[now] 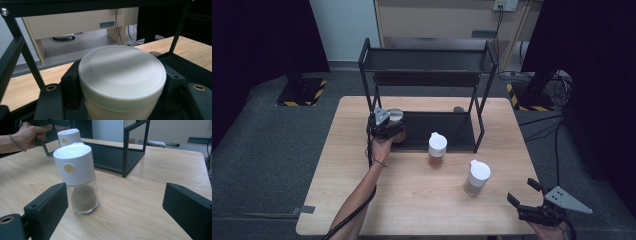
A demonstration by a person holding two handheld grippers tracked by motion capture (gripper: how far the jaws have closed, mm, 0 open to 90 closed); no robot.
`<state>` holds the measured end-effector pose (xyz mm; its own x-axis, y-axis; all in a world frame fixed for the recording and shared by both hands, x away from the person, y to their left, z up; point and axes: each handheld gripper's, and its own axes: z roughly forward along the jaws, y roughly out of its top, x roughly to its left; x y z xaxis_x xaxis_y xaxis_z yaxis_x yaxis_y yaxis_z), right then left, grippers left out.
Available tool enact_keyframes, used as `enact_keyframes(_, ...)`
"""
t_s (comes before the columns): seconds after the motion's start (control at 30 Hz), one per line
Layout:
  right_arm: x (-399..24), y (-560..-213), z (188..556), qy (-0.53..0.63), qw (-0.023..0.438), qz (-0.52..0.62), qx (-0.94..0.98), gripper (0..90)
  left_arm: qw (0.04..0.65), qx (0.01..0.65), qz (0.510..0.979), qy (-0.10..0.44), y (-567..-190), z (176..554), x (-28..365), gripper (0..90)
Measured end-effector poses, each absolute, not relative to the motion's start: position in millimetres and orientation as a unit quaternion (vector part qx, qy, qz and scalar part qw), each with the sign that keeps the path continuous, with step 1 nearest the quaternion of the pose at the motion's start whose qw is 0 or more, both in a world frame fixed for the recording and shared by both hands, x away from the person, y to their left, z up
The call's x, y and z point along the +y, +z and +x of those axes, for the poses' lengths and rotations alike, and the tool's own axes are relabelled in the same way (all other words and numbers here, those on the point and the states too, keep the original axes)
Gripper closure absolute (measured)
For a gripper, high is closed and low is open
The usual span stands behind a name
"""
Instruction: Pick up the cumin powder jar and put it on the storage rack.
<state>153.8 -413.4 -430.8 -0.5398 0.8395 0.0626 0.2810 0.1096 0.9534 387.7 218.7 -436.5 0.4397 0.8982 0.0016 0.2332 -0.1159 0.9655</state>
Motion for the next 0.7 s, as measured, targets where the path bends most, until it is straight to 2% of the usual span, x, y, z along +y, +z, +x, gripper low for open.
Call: enact_keyframes(0.7,-413.6,-430.8,153.9,0.534,0.26,0.401,0.698,6.7,0.523,0.424,0.668,0.318,-443.1,387.9,215.9,32.4)
